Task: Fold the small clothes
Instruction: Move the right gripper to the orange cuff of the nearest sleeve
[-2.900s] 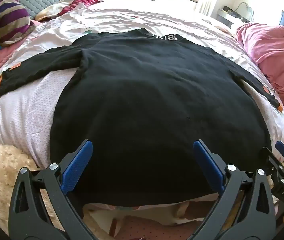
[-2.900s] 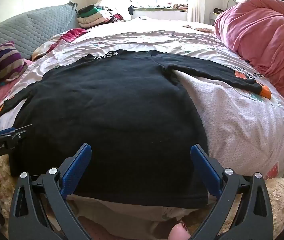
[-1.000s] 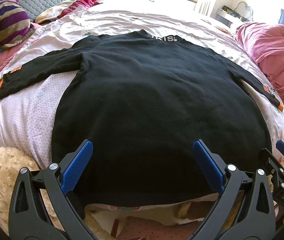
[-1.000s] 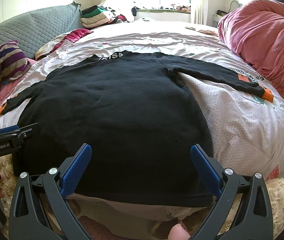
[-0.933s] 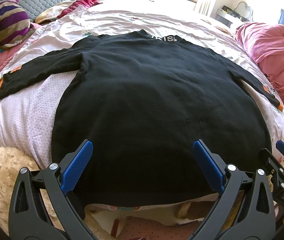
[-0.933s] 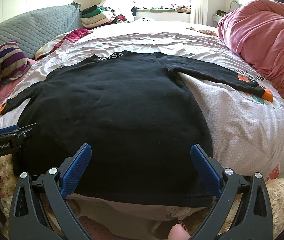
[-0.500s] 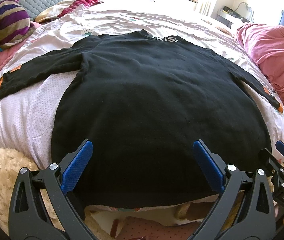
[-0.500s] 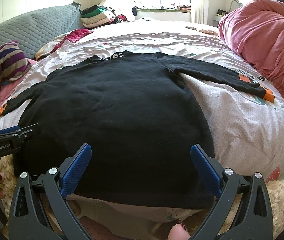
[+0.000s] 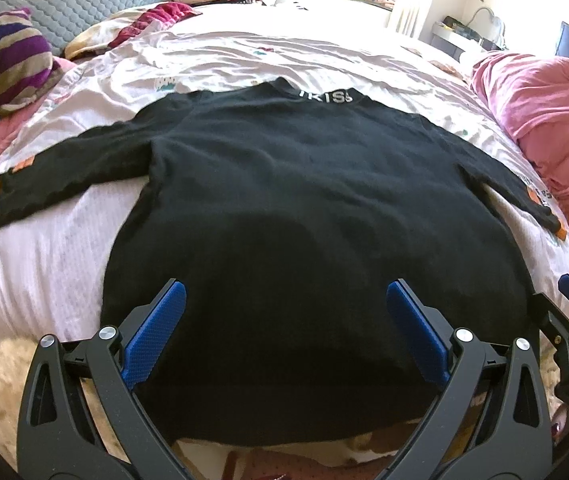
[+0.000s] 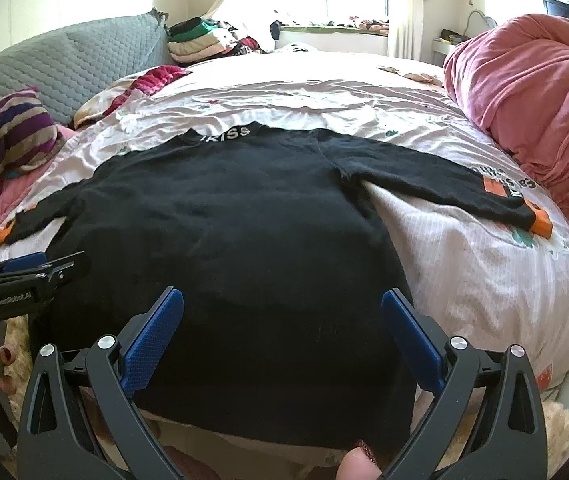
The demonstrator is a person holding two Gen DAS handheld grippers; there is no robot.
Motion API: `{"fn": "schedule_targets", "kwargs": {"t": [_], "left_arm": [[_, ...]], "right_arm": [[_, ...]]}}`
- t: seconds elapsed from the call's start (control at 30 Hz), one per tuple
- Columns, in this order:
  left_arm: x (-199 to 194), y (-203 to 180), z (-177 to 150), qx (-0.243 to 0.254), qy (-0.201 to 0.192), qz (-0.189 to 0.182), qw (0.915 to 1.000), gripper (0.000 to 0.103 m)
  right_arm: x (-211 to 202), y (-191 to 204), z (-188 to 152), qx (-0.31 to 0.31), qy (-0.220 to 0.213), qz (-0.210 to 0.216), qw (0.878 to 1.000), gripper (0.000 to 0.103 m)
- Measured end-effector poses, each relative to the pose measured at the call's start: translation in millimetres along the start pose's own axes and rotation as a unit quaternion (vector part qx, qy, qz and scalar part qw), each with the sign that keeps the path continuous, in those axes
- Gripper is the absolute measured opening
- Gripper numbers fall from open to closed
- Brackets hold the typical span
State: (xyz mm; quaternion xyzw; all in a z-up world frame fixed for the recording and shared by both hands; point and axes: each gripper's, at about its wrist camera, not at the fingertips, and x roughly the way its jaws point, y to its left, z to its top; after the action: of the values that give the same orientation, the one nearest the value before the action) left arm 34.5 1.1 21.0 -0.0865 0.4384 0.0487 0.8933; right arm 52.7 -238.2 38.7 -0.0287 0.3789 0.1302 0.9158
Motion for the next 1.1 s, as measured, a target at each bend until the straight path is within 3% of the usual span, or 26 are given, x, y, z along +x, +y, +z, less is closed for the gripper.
{"fn": "schedule_targets", "kwargs": {"t": [1.1], "left_arm": [[14, -34, 105, 0.014, -0.026, -0.021, 0.9993, 0.095]], "right_arm": [[11, -35, 110, 0.027, -0.052, -0.019, 0.998, 0.099]]}}
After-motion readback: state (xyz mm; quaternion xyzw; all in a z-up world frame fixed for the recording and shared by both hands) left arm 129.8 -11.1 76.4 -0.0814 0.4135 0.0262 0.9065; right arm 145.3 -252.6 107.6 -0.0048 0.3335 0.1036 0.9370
